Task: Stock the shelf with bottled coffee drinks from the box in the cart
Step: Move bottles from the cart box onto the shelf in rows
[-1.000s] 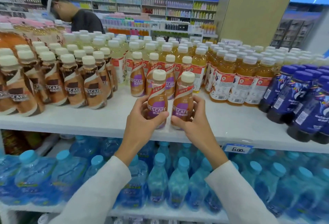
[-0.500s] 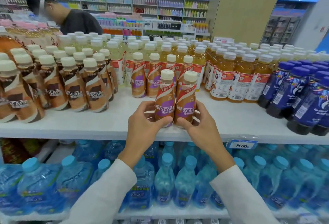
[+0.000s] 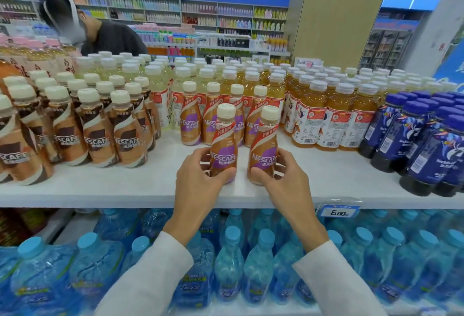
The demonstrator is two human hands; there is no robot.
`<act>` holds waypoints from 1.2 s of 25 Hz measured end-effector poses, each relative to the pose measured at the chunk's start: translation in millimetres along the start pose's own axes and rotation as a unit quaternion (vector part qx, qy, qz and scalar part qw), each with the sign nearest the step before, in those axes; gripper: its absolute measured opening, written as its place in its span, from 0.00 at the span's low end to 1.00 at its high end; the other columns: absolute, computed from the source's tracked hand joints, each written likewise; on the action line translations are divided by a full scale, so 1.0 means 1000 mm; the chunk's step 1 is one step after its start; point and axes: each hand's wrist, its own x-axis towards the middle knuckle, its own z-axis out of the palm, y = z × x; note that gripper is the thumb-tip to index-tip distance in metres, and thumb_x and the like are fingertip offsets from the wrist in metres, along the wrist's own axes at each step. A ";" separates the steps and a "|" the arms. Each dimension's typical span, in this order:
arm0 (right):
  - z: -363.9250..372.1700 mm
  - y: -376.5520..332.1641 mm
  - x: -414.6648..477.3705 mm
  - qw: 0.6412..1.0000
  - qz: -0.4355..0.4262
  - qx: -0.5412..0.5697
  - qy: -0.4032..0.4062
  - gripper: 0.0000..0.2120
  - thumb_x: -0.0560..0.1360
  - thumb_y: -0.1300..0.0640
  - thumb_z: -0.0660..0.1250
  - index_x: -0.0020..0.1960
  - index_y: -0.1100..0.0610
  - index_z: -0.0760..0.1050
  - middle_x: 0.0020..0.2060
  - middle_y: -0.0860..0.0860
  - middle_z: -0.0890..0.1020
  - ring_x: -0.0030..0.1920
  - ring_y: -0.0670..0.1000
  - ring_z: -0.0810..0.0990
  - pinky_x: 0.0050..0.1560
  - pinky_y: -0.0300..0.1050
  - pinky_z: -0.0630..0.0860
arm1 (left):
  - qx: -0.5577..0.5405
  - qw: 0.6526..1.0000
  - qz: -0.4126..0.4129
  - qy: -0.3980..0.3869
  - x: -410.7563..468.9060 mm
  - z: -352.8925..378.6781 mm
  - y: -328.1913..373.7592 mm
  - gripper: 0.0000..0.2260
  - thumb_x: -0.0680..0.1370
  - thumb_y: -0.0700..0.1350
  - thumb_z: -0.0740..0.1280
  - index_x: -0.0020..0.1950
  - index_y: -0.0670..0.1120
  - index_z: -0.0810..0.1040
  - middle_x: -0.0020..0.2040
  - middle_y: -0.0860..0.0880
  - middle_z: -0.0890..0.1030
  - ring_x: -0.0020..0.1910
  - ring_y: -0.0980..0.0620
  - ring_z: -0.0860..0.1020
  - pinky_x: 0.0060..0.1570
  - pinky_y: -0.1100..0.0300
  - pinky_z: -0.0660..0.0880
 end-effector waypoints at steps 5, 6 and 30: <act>-0.018 0.013 0.055 0.998 0.028 -0.054 0.016 0.31 0.71 0.48 0.78 0.69 0.47 0.69 0.53 0.36 0.76 0.52 0.41 0.77 0.53 0.39 0.73 | 0.031 0.999 -0.014 0.023 0.036 -0.033 -0.019 0.30 0.69 0.53 0.81 0.69 0.50 0.76 0.57 0.55 0.81 0.48 0.62 0.79 0.43 0.70 0.70; -0.018 0.015 0.067 0.998 0.035 -0.053 0.014 0.31 0.71 0.49 0.78 0.70 0.47 0.68 0.56 0.38 0.76 0.55 0.43 0.77 0.55 0.41 0.73 | 0.038 0.999 -0.013 0.029 0.042 -0.038 -0.021 0.30 0.70 0.52 0.81 0.68 0.49 0.76 0.55 0.56 0.81 0.47 0.63 0.78 0.42 0.71 0.69; 0.005 0.040 0.127 0.995 0.040 -0.084 0.040 0.32 0.78 0.50 0.71 0.77 0.50 0.61 0.73 0.49 0.72 0.72 0.54 0.72 0.70 0.55 0.72 | 0.056 0.998 -0.011 0.031 0.065 -0.044 -0.036 0.27 0.76 0.51 0.76 0.73 0.50 0.73 0.63 0.55 0.77 0.58 0.55 0.75 0.55 0.60 0.70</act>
